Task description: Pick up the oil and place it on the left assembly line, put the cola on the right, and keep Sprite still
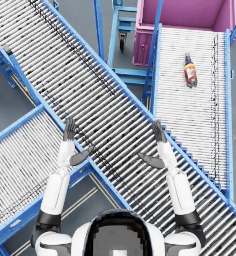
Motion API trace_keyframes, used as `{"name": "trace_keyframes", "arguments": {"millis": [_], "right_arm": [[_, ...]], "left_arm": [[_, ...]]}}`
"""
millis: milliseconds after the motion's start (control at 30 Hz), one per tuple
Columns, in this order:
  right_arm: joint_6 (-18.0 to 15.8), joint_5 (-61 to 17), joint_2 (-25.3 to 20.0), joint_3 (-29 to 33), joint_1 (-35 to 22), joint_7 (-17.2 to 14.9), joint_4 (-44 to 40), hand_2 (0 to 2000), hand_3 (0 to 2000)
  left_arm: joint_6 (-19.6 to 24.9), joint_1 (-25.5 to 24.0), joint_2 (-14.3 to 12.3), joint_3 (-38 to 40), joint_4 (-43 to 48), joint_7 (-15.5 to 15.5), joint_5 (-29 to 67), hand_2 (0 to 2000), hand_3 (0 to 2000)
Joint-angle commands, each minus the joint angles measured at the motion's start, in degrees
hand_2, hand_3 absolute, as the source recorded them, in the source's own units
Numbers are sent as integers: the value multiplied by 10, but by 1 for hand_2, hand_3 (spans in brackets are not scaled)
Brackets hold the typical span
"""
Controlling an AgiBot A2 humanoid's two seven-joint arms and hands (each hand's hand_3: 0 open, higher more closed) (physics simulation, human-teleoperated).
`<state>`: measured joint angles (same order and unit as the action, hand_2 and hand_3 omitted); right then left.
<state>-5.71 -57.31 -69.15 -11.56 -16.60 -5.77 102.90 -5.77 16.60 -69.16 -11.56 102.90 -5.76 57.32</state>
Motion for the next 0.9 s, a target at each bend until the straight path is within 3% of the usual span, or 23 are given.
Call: {"name": "trace_keyframes", "arguments": {"millis": [33, 900], "right_arm": [[0, 0, 0, 0, 0, 0, 0, 0, 0], [0, 0, 0, 0, 0, 0, 0, 0, 0]], "left_arm": [[0, 0, 0, 0, 0, 0, 0, 0, 0], [0, 0, 0, 0, 0, 0, 0, 0, 0]]}}
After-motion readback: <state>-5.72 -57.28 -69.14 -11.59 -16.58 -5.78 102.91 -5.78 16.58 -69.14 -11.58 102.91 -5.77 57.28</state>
